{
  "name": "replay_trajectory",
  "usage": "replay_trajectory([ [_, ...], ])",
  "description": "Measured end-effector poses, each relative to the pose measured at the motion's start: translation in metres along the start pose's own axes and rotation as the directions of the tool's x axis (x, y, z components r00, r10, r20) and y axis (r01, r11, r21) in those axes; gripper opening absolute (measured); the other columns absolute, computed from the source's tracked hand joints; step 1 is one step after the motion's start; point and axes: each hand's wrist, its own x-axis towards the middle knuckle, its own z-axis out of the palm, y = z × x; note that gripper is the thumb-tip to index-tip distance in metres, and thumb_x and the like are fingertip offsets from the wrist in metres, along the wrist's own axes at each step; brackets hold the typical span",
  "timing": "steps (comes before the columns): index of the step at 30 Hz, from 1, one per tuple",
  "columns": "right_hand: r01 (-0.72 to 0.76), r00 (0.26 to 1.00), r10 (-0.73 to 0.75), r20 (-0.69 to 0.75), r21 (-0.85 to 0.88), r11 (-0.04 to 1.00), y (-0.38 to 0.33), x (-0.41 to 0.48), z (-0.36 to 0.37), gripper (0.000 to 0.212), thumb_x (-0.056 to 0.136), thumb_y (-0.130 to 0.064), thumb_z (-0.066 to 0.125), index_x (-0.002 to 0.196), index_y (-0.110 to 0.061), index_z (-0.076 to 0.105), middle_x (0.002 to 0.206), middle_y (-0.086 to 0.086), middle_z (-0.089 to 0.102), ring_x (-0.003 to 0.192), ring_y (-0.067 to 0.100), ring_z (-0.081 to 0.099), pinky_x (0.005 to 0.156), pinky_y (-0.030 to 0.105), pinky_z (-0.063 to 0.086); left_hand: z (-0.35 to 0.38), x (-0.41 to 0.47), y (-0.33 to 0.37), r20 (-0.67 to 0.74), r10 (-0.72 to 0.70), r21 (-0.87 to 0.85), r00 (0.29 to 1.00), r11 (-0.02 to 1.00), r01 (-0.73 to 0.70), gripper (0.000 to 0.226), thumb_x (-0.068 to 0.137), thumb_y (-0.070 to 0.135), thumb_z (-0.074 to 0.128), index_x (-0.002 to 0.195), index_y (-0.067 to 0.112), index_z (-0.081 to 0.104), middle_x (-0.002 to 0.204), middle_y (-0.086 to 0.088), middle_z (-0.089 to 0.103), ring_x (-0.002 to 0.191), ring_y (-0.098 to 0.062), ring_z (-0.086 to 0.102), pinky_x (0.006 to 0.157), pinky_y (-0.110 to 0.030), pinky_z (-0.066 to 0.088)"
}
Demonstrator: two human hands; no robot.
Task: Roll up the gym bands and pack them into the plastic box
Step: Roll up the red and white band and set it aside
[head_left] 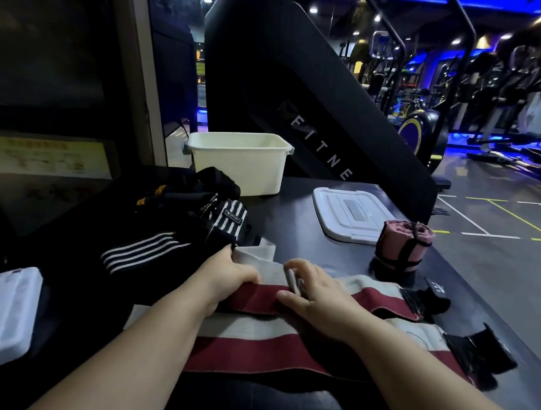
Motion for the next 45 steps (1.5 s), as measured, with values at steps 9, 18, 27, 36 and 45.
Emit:
replay_trajectory([
  [9, 0.021, 0.999, -0.022, -0.026, -0.064, 0.998, -0.002, -0.002, 0.004, 0.047, 0.094, -0.055, 0.045, 0.136, -0.045, 0.028, 0.133, -0.007, 0.046, 0.128, 0.015, 0.040, 0.108, 0.041, 0.028, -0.001, -0.006, 0.002, 0.145, -0.087, -0.395, 0.986, 0.908, 0.138, 0.027, 0.085, 0.001, 0.056, 0.111, 0.009, 0.056, 0.086, -0.012, 0.060, 0.073, -0.022, 0.059, 0.064, -0.031, 0.049],
  [18, 0.020, 1.000, -0.018, 0.013, -0.103, 0.994, -0.006, -0.006, 0.000, 0.051, 0.097, -0.055, 0.039, 0.143, -0.056, 0.018, 0.123, -0.011, 0.042, 0.120, 0.011, 0.041, 0.106, 0.037, 0.027, -0.017, -0.010, 0.008, 0.177, -0.075, -0.356, 0.981, 0.925, 0.135, 0.048, 0.076, 0.014, 0.074, 0.120, 0.010, 0.054, 0.094, -0.009, 0.065, 0.084, -0.021, 0.065, 0.069, -0.033, 0.055],
  [27, 0.013, 1.000, -0.008, 0.027, -0.171, 0.985, -0.004, -0.004, 0.004, 0.043, 0.096, -0.060, 0.034, 0.140, -0.056, 0.031, 0.134, -0.015, 0.042, 0.127, 0.009, 0.037, 0.108, 0.037, 0.025, -0.041, -0.018, -0.003, -0.162, 0.003, 0.187, 0.987, 0.982, 0.027, 0.099, 0.067, 0.047, 0.085, 0.147, 0.030, 0.029, 0.139, -0.002, 0.047, 0.116, -0.019, 0.050, 0.092, -0.031, 0.043],
  [36, 0.020, 0.999, -0.008, 0.054, -0.227, 0.974, -0.007, -0.005, 0.003, 0.043, 0.095, -0.063, 0.033, 0.138, -0.059, 0.034, 0.136, -0.017, 0.041, 0.131, 0.009, 0.034, 0.108, 0.035, 0.023, -0.052, -0.023, -0.024, -0.297, 0.108, 0.579, 0.949, 0.810, 0.089, 0.102, 0.070, 0.051, 0.080, 0.149, 0.023, 0.022, 0.147, -0.009, 0.039, 0.131, -0.026, 0.044, 0.103, -0.037, 0.042],
  [45, 0.006, 0.998, 0.013, 0.064, -0.286, 0.958, -0.010, -0.005, 0.005, 0.047, 0.094, -0.066, 0.032, 0.140, -0.057, 0.031, 0.142, -0.012, 0.039, 0.135, 0.013, 0.031, 0.110, 0.037, 0.022, -0.031, -0.036, -0.015, -0.157, 0.464, 0.926, 0.872, 0.377, -0.034, 0.060, 0.088, 0.036, 0.063, 0.141, 0.036, 0.035, 0.141, 0.012, 0.033, 0.133, -0.016, 0.024, 0.111, -0.034, 0.017],
])
